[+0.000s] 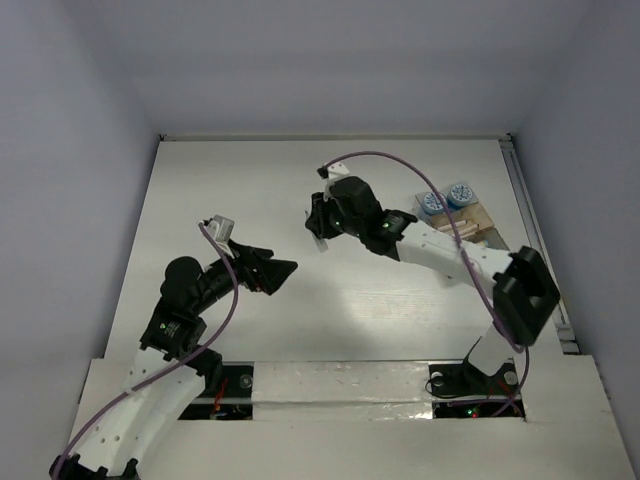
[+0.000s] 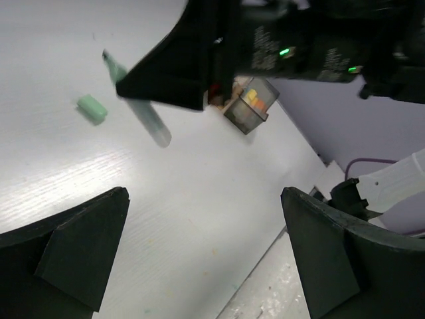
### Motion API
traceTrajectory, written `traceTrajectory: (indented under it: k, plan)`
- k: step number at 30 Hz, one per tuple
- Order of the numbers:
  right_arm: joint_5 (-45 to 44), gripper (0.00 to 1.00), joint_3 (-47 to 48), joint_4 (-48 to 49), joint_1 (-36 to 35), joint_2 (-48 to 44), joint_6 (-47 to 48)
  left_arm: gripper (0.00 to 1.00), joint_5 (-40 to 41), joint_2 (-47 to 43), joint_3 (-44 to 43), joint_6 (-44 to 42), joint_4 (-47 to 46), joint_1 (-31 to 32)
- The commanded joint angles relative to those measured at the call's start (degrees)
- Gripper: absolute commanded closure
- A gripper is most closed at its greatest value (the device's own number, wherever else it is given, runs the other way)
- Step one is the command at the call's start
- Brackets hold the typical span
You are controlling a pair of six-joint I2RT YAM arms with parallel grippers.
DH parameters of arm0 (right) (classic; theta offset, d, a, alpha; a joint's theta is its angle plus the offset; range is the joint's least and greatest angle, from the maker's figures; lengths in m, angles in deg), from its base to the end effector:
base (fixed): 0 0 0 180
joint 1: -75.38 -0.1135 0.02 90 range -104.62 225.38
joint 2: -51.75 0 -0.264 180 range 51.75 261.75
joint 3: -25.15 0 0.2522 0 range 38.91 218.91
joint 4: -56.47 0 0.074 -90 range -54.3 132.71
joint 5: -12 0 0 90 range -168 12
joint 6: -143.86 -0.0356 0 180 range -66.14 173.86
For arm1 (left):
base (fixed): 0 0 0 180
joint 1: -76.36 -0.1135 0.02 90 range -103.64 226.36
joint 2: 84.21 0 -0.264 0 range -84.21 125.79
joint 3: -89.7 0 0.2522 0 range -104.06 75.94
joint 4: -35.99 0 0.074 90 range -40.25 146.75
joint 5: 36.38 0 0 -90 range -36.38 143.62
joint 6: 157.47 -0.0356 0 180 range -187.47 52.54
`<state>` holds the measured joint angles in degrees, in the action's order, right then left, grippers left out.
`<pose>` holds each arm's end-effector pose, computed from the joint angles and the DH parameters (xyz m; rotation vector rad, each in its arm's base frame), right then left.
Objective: Sort the stationery into containers
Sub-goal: Pick up the pen from the center of the board.
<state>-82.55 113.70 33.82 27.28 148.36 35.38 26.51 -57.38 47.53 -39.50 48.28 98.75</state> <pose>0.2654 0.2915 0.2845 -0.5060 2.1053 0.6043 0.1170 -0.0657 0.3050 0.3224 1.5877 -1.0471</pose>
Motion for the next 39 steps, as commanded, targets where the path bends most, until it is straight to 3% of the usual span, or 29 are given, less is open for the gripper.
traceTrajectory:
  k: [1,3,4,6,9,12,18,21,24,27,39]
  plan:
    - [0.33,1.00,-4.46,12.30,-0.24,-5.98,-9.11,0.01,-2.95,1.29,3.87,8.05,-11.34,-0.33]
    - [0.34,1.00,-7.18,15.72,-0.24,-7.84,-10.86,0.09,-1.63,2.52,5.72,8.68,-13.72,0.20]
    - [0.16,1.00,-7.98,16.52,-0.24,-9.24,-11.40,0.32,-0.15,3.22,6.16,9.12,-14.16,0.89]
    - [0.42,1.00,-10.08,19.06,-0.77,-10.57,-12.71,0.48,1.26,4.97,7.22,10.00,-16.36,2.30]
    - [0.60,1.00,-11.41,20.48,-1.47,-12.42,-13.33,0.49,3.55,6.48,8.27,12.19,-20.75,5.02]
    - [1.13,1.00,-12.56,20.93,-2.00,-13.03,-13.77,0.43,6.63,8.15,8.72,13.25,-24.79,6.70]
    - [2.53,1.00,-14.31,22.86,-2.53,-13.74,-14.65,0.40,10.76,16.74,7.40,12.12,-28.58,10.03]
    - [2.18,1.00,-15.01,23.73,-3.75,-14.53,-14.65,0.43,13.22,18.25,6.52,11.06,-29.64,11.61]
    - [1.66,1.00,-15.72,24.09,-3.76,-15.49,-14.57,0.53,16.12,19.13,5.20,10.01,-28.85,12.15]
    - [1.92,1.00,-15.72,23.92,-3.76,-16.20,-14.30,0.54,19.46,19.66,4.41,8.69,-28.06,12.76]
    - [3.77,1.00,-17.39,25.06,-4.29,-15.85,-15.80,0.78,18.15,25.11,4.23,8.77,-33.86,15.14]
